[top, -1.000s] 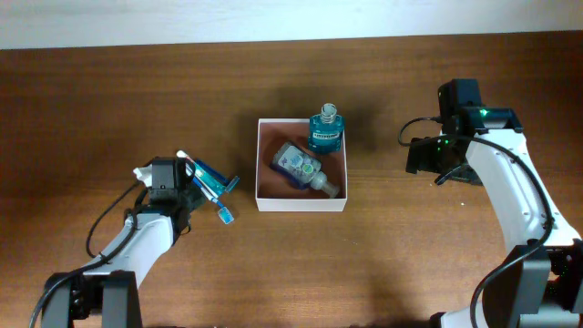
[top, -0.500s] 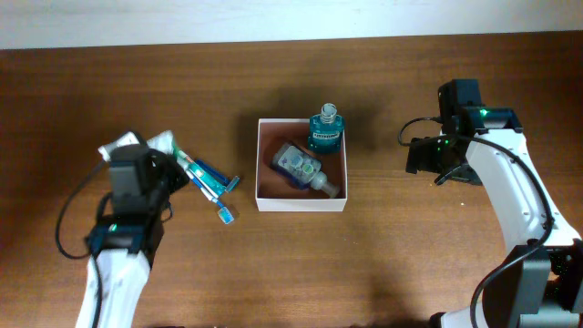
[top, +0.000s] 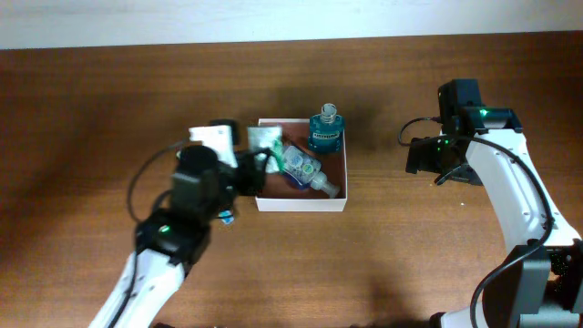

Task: Pack container
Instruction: 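Carry the soap bar pack right and drop it into the pink box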

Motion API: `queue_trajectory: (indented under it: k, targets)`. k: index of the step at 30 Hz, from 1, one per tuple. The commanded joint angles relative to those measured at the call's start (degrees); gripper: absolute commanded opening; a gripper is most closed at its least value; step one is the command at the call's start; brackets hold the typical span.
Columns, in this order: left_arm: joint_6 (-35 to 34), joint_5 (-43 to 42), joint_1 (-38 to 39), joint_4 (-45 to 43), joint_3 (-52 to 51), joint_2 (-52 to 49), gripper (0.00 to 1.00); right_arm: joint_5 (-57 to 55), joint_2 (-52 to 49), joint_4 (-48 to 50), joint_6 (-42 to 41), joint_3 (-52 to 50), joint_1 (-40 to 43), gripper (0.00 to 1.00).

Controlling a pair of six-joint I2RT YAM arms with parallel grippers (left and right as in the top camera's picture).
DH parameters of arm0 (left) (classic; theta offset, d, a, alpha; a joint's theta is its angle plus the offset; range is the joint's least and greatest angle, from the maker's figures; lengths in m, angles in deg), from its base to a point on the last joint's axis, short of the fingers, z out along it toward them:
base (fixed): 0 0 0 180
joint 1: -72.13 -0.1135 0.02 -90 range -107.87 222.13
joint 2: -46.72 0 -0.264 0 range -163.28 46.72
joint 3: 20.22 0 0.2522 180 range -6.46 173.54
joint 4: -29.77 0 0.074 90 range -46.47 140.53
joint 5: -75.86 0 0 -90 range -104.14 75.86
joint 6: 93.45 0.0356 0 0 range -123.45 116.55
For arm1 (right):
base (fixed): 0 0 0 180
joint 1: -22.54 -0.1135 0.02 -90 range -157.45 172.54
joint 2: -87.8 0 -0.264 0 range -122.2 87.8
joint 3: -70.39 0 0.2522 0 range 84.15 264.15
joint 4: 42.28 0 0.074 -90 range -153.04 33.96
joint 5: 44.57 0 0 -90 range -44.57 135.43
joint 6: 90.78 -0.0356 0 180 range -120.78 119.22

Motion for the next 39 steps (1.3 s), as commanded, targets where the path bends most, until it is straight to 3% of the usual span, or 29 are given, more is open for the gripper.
queue_trajectory:
  k: [1,2,3,4,5,6,9,10,14,17,18,19,23,27,30,33,37,39]
  targets:
    - [1.14,1.73,2.91,-1.86,0.44,-4.7,0.22,0.31,-0.2,-0.02,0.37,0.46,0.33,0.99]
    - [1.14,1.68,3.39,-2.45,0.44,-5.88,0.22,0.31,-0.2,-0.02,0.37,0.46,0.33,0.99]
    - [1.14,1.51,3.87,-3.32,0.44,-7.3,0.34,0.31,-0.2,-0.02,0.37,0.46,0.33,0.98]
    - [1.14,1.49,4.04,-3.87,0.44,-8.09,0.62,0.31,-0.2,-0.02,0.37,0.46,0.33,0.99]
    - [1.14,1.51,4.2,-4.44,0.44,-8.94,0.82,0.31,-0.2,-0.02,0.37,0.46,0.33,0.99]
    - [1.16,1.51,4.2,-4.83,0.44,-9.25,0.87,0.31,-0.2,-0.02,0.37,0.46,0.33,0.99]
    - [3.76,1.57,3.56,-5.55,0.55,-8.52,0.87,0.31,-0.2,-0.02,0.37,0.46,0.33,0.99]
    - [4.52,1.55,2.97,-5.53,0.66,-7.76,0.91,0.28,-0.2,-0.02,0.37,0.46,0.33,0.99]
    - [4.57,3.34,-0.22,-3.06,0.68,-3.8,0.89,0.31,-0.2,-0.02,0.37,0.46,0.33,0.99]
    - [4.52,9.16,-2.84,4.79,0.68,-0.79,0.91,0.31,-0.2,-0.02,0.37,0.46,0.33,0.99]
    - [4.37,10.8,-3.43,7.23,0.66,-0.31,0.98,0.31,-0.2,-0.02,0.37,0.46,0.33,0.99]
    - [4.22,12.61,-4.02,10.23,0.66,-0.02,0.99,0.31,-0.2,-0.02,0.37,0.46,0.33,0.99]
    - [1.16,16.41,-5.35,18.62,0.09,-1.4,0.99,0.31,-0.2,-0.02,0.37,0.46,0.33,0.99]
    - [-3.15,16.57,-5.35,19.37,-0.94,-5.68,0.99,0.31,-0.2,-0.02,0.37,0.46,0.33,0.99]
    - [-5.99,17.62,-5.38,19.26,-1.03,-10.51,0.89,0.31,-0.2,-0.02,0.37,0.46,0.33,0.99]
    - [-8.24,18.93,-5.44,19.34,-1.03,-14.75,0.66,0.28,-0.2,-0.02,0.37,0.46,0.33,0.99]
    - [-12.76,18.91,-5.68,19.61,-1.03,-18.84,0.53,0.31,-0.2,-0.02,0.37,0.46,0.33,0.99]
    - [-13.57,18.88,-5.68,19.61,-1.03,-20.11,0.52,0.31,-0.2,-0.02,0.37,0.46,0.33,0.98]
